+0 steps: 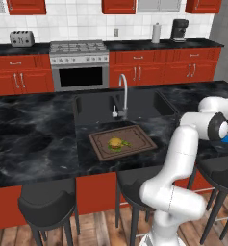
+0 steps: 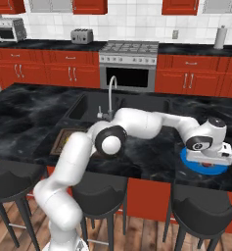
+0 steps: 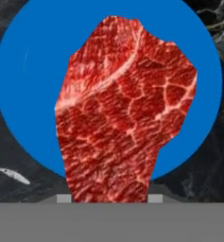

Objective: Create a steak meal by picking up the steak and asparagus from the tray and placing them on the plate. Leave the hamburger on the tray.

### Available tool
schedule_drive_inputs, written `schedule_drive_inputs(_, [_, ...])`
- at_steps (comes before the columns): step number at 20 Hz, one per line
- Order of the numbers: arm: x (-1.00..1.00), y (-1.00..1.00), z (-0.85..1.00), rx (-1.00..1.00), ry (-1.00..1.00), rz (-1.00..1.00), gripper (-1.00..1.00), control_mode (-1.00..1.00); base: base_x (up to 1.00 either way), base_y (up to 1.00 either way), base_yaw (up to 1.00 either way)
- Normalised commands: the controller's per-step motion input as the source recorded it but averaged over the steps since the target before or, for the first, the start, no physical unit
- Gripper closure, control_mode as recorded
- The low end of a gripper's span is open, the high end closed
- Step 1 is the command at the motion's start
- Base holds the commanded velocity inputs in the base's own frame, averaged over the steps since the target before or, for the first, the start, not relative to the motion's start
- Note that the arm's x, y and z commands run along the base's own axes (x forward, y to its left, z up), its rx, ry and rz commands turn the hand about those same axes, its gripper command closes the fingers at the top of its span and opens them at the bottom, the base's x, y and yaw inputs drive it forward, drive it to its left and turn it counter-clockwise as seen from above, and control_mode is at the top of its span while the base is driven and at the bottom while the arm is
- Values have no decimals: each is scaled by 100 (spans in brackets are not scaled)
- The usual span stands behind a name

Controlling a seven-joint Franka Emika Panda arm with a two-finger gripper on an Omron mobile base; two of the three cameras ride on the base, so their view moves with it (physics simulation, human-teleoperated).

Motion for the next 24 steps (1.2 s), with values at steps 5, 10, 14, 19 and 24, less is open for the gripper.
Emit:
schedule_drive_inputs(5, [23, -20, -29, 1, 0, 0, 100, -100, 0, 0, 0])
schedule_drive_inputs(10, [29, 0, -45, 0, 0, 0, -100, -100, 0, 0, 0])
schedule_drive_inputs(14, [24, 0, -21, 0, 0, 0, -100, -100, 0, 0, 0])
schedule_drive_inputs(19, [6, -2, -1, 0, 0, 0, -100, -100, 0, 0, 0])
schedule_drive_inputs(24, [-14, 1, 4, 0, -1, 0, -100, -100, 0, 0, 0])
